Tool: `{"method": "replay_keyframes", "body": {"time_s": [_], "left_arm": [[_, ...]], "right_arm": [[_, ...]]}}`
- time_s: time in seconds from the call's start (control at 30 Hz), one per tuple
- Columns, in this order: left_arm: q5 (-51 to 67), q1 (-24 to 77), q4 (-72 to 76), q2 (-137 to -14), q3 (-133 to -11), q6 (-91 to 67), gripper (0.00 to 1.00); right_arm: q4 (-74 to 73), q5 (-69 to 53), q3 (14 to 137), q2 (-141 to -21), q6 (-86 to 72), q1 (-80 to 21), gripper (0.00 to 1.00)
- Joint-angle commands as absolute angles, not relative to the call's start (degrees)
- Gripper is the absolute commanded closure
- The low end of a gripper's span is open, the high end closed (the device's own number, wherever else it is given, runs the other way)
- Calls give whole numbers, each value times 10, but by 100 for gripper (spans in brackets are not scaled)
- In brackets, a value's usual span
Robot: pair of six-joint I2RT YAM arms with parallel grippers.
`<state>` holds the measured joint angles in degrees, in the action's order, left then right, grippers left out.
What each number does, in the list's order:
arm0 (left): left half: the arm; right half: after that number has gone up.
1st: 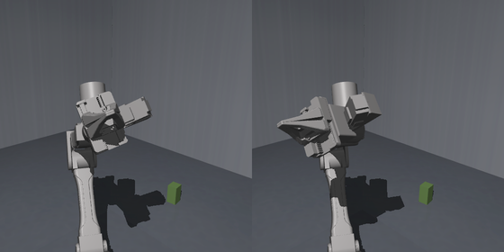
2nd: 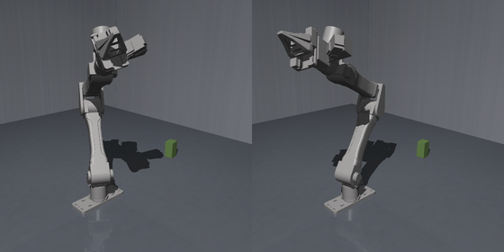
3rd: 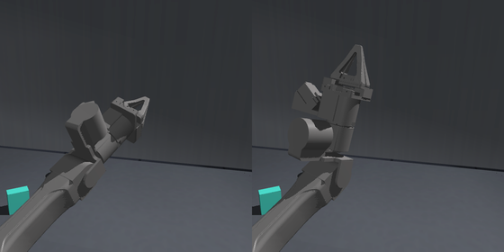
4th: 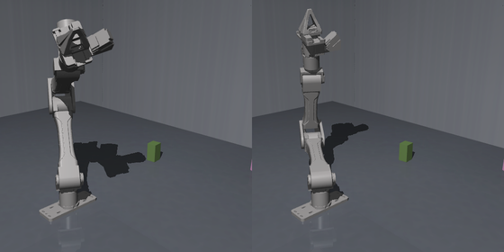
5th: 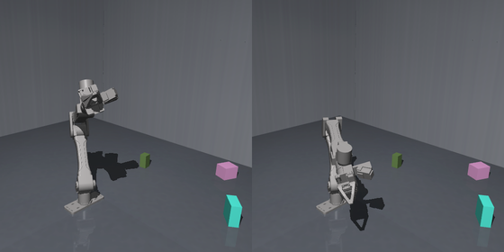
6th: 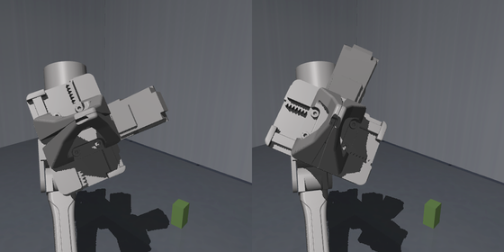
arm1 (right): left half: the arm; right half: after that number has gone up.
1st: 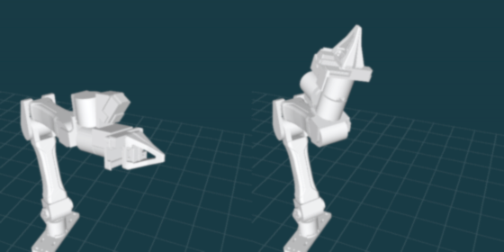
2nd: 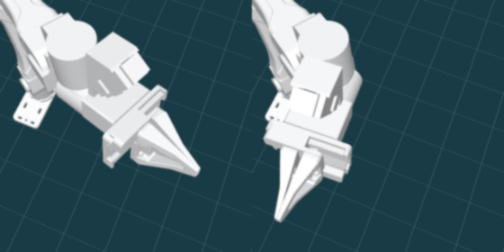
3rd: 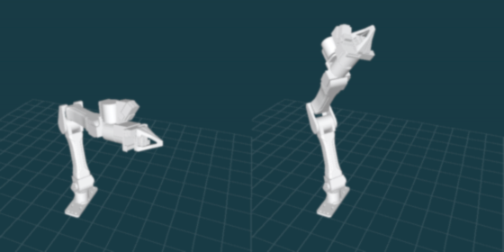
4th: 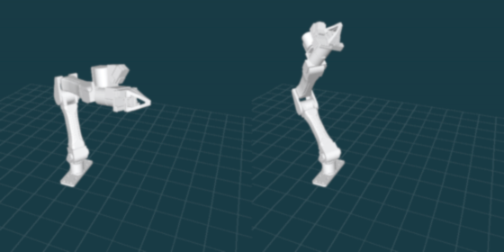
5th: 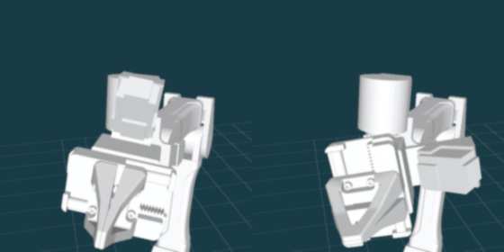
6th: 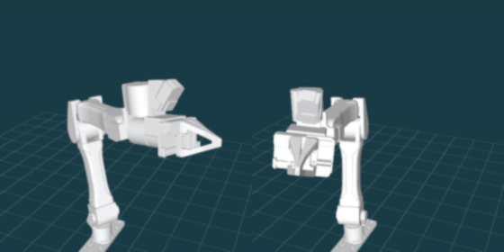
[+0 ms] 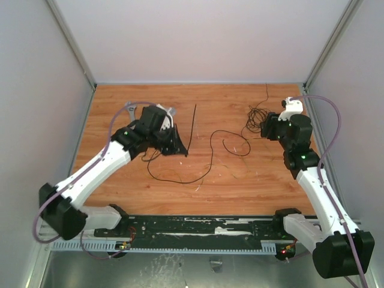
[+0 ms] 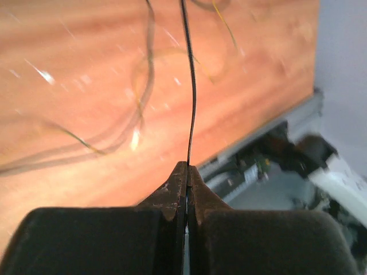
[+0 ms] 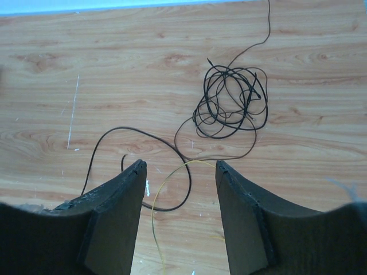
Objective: Zip-tie the wires
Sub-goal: Place the ribbon at the center of the board.
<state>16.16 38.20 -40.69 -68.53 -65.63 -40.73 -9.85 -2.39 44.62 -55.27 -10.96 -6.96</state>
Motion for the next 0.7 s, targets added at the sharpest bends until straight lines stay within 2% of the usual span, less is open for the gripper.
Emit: {"method": "replay_keyframes", "body": {"time_s": [0.0, 0.17, 0.3, 0.47, 0.67], "left_arm": [[175, 290, -271, -756, -677, -312, 100], [193, 190, -155, -876, -716, -302, 100], [197, 148, -172, -1026, -814, -280, 100], [187, 123, -179, -1158, -916, -274, 100], [178, 117, -193, -1221, -948, -264, 100]], "right_arm": [[-93, -21, 456, -533, -107, -69, 47], [-92, 0, 456, -553, -104, -68, 47], [-85, 11, 447, -554, -107, -68, 47], [-82, 28, 446, -562, -107, -67, 47], [-74, 32, 465, -591, -111, -67, 47]]}}
